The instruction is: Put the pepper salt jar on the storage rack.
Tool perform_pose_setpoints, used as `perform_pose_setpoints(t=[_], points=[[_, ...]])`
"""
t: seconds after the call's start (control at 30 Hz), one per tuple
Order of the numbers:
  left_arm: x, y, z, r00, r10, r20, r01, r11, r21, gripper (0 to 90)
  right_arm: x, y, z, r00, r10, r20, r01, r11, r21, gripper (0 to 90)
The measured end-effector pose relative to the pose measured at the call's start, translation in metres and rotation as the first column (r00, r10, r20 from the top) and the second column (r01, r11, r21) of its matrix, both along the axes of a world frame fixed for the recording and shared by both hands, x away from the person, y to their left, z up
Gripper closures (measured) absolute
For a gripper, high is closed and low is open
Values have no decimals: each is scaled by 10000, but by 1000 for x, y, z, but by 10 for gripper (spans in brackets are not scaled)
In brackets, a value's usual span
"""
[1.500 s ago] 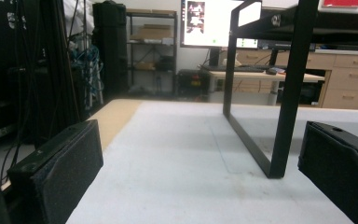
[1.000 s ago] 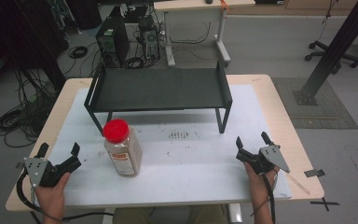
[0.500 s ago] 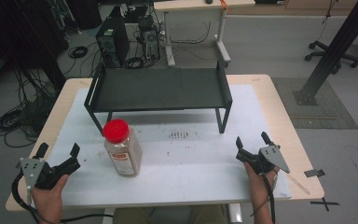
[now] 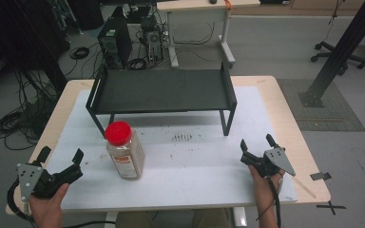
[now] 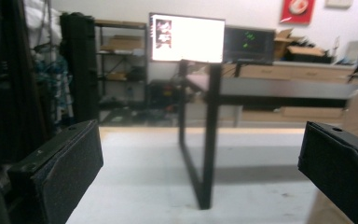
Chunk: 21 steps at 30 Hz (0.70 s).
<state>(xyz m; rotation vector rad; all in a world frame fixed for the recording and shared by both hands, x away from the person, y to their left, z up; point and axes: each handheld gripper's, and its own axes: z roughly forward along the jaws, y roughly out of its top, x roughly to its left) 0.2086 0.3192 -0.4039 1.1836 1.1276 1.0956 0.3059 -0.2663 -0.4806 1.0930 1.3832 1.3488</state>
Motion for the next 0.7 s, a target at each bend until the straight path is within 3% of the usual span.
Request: perform_pose_setpoints(t=[0.07, 0.2, 0.37, 0.7], points=[[-2, -3, 1, 10000, -28, -36, 29, 9999, 158, 2, 0, 0, 0, 10000, 1, 1, -1, 10000, 6, 59], [-8, -10, 6, 9997, -181, -149, 182, 9998, 17, 2, 0, 0, 0, 10000, 5, 9, -5, 10000, 15, 59], [-17, -21, 12, 9997, -229, -6, 229, 9994, 274, 2, 0, 0, 0, 10000, 5, 11, -5, 10000, 22, 59], [-33, -48, 17, 9987, -511, 60, 508, 9981, 350, 4, 0, 0, 0, 10000, 34, 25, -34, 10000, 30, 59]])
